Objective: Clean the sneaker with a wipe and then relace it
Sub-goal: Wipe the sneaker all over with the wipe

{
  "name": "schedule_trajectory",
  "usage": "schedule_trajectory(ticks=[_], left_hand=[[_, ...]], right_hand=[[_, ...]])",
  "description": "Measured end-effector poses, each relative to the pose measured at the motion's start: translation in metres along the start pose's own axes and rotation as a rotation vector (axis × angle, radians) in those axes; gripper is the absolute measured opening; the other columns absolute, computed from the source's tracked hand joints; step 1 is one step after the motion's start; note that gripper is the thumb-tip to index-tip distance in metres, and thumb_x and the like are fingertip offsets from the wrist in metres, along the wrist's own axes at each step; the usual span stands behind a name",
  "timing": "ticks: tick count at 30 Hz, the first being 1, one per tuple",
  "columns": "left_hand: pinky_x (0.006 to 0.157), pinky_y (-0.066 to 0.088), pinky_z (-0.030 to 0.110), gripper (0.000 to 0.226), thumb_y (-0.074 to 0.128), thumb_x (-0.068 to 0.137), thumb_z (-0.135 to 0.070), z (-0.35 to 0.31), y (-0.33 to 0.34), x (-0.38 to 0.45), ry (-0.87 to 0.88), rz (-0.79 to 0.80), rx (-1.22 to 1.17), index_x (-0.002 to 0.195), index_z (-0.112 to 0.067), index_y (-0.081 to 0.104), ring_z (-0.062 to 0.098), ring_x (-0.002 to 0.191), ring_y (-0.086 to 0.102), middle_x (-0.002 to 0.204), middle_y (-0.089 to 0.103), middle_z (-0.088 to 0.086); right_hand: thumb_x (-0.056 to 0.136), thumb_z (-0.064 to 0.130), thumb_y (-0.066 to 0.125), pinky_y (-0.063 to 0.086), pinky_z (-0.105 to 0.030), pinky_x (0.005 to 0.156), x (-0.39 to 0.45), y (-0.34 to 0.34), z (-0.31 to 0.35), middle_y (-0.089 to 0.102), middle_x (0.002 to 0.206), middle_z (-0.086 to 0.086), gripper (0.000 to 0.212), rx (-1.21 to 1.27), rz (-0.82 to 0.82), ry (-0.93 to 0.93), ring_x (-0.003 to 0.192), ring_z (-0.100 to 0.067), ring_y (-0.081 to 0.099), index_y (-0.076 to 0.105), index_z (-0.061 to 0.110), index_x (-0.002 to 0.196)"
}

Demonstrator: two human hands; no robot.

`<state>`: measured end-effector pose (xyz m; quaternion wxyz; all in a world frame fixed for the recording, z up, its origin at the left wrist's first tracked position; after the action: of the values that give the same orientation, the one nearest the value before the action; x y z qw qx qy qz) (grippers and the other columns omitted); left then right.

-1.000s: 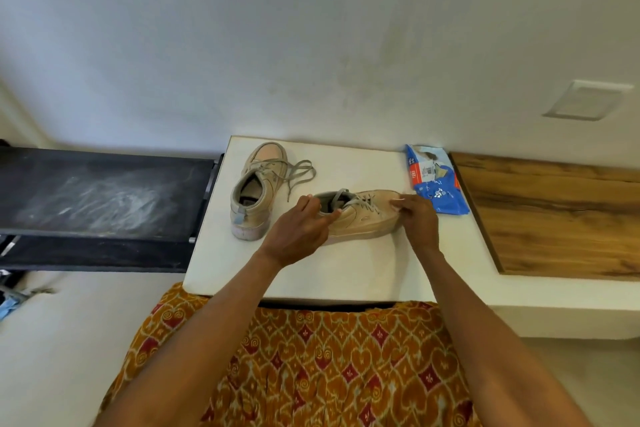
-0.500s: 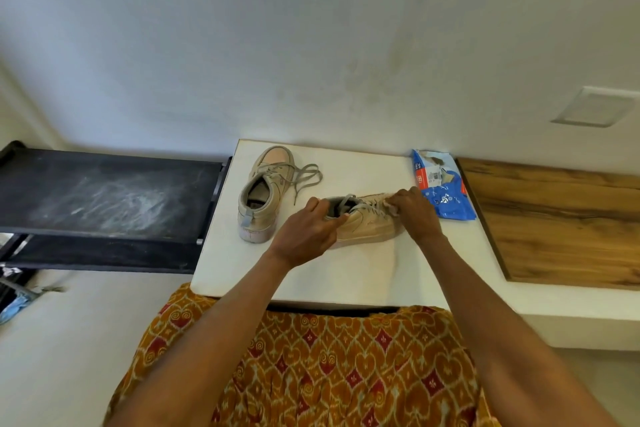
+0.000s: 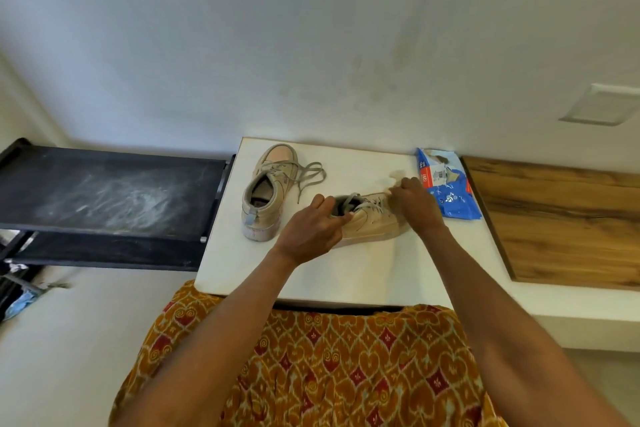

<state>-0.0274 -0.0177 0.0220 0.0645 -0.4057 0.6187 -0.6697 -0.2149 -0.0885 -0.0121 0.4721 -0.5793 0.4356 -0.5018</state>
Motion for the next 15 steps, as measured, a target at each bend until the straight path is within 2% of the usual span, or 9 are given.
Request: schedule_trajectory(ticks=[2,5,7,10,15], left_hand=[[0.051,0.048,0.028,0.032,0.061,0.077,-0.017,-0.001,-0.003,0.001,0.011,-0.019,0.006,0.109,-0.015,0.067,0.026,0.075,0.055,0.087,0.057,0.012],[0.05,0.047,0.027,0.034,0.068,0.073,-0.015,-0.003,-0.004,0.0,0.009,-0.044,0.0,0.107,-0.014,0.068,0.026,0.073,0.055,0.086,0.058,0.012],[0.05,0.047,0.027,0.031,0.063,0.076,-0.016,-0.003,-0.003,-0.001,0.005,-0.055,0.005,0.107,-0.014,0.068,0.026,0.073,0.055,0.085,0.057,0.012],[0.047,0.046,0.027,0.03,0.058,0.079,-0.018,0.0,-0.001,0.0,-0.003,-0.051,0.0,0.107,-0.014,0.067,0.026,0.072,0.054,0.082,0.055,0.011],[0.047,0.046,0.025,0.034,0.071,0.074,-0.017,0.001,0.001,0.002,-0.006,-0.027,-0.004,0.108,-0.017,0.068,0.024,0.074,0.054,0.085,0.056,0.009]], right_hand=[[0.093,0.008,0.053,0.048,-0.037,0.087,0.002,-0.002,-0.02,0.055,0.119,-0.011,0.025,-0.069,0.06,0.101,0.114,-0.025,0.05,0.061,0.008,0.116],[0.094,0.004,0.048,0.045,-0.036,0.086,0.009,-0.011,-0.025,0.058,0.115,-0.012,0.029,0.083,0.048,0.167,0.111,-0.026,0.052,0.062,0.009,0.118],[0.092,0.003,0.05,0.045,-0.034,0.08,0.011,-0.018,-0.004,0.061,0.111,-0.013,0.03,0.183,-0.019,0.066,0.107,-0.026,0.053,0.064,0.009,0.118],[0.092,0.01,0.052,0.045,-0.033,0.075,0.005,-0.01,0.024,0.062,0.113,-0.011,0.026,0.143,0.014,-0.079,0.11,-0.025,0.051,0.065,0.009,0.115],[0.096,0.008,0.047,0.047,-0.037,0.084,0.009,0.008,-0.03,0.053,0.12,-0.01,0.024,-0.019,0.116,0.197,0.116,-0.024,0.048,0.058,0.007,0.117]])
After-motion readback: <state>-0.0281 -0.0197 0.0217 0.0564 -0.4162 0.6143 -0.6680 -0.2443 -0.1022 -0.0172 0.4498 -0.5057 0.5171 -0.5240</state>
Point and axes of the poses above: each hand's wrist, its own x-axis towards the middle knuckle, its own y-axis out of the palm, z = x × y, the point moved 9 cm from there along x, towards the middle knuckle
